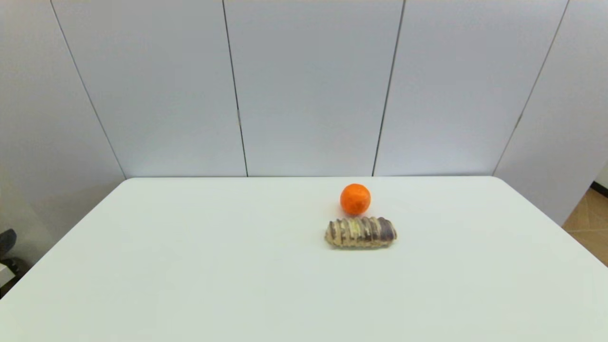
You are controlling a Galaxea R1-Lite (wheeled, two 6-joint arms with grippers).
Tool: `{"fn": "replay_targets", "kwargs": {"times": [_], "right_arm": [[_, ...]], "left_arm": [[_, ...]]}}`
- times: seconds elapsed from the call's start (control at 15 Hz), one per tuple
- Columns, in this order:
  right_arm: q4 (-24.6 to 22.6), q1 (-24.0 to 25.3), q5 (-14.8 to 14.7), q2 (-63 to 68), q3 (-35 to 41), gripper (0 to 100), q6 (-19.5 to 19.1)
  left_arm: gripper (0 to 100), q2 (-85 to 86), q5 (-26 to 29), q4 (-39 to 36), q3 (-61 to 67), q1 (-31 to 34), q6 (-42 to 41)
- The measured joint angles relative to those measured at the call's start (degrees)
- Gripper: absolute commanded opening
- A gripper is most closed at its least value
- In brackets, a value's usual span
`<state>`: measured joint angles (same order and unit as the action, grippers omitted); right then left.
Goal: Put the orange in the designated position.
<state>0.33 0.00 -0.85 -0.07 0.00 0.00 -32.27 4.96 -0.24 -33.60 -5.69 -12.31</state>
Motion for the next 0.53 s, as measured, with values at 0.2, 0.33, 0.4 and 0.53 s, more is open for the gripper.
{"fn": "replay_targets", "kwargs": {"times": [0.2, 0.33, 0.4, 0.53], "right_arm": [[0.0, 0.0, 0.0, 0.0, 0.0, 100, 0.0], [0.0, 0.0, 0.0, 0.0, 0.0, 100, 0.0], [0.0, 0.0, 0.0, 0.0, 0.0, 100, 0.0], [0.0, 0.0, 0.0, 0.0, 0.0, 100, 0.0]], "left_arm": [[100, 4.6, 0.0, -0.1, 2.7, 0.1, 0.0], [100, 7.3, 0.0, -0.2, 4.2, 0.1, 0.0], [100, 8.5, 0.0, -0.2, 4.9, 0.1, 0.1], [100, 10.6, 0.0, -0.4, 6.1, 0.2, 0.1]]}}
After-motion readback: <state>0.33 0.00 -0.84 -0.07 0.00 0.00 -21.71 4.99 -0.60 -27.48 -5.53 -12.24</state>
